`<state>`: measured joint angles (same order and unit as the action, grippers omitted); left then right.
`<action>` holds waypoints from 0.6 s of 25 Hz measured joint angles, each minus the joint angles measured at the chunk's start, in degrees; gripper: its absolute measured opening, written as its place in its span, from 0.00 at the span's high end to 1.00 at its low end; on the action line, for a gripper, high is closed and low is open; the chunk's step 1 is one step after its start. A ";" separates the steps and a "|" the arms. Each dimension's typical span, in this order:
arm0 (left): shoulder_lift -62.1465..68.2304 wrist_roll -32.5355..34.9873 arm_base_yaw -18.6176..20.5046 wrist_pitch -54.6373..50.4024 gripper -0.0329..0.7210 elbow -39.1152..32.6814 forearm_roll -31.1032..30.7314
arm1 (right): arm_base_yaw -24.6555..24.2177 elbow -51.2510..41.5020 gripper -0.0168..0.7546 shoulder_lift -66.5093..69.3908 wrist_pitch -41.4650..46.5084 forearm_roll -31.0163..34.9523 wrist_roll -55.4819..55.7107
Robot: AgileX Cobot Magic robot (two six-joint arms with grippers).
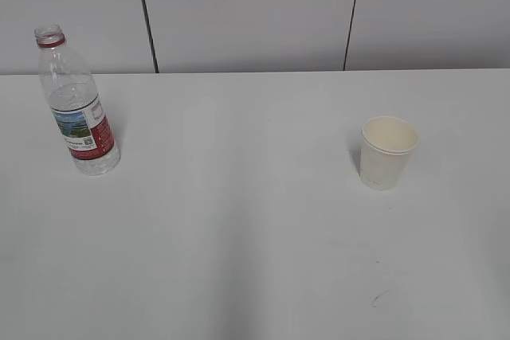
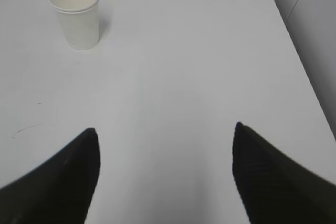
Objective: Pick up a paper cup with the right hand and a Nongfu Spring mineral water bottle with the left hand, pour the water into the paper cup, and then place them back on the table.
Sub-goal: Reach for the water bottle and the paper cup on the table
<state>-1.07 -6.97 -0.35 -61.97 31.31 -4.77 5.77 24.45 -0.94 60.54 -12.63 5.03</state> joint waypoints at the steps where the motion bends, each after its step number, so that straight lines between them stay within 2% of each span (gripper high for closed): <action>1: 0.00 0.00 0.00 0.00 0.13 0.00 0.00 | 0.00 0.00 0.22 0.00 0.00 0.00 0.00; 15: 0.00 0.00 0.00 0.00 0.14 0.00 0.00 | 0.00 0.00 0.22 0.00 0.00 0.00 0.00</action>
<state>-1.07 -6.97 -0.35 -61.97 31.31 -4.77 5.77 24.45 -0.94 60.54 -12.63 5.03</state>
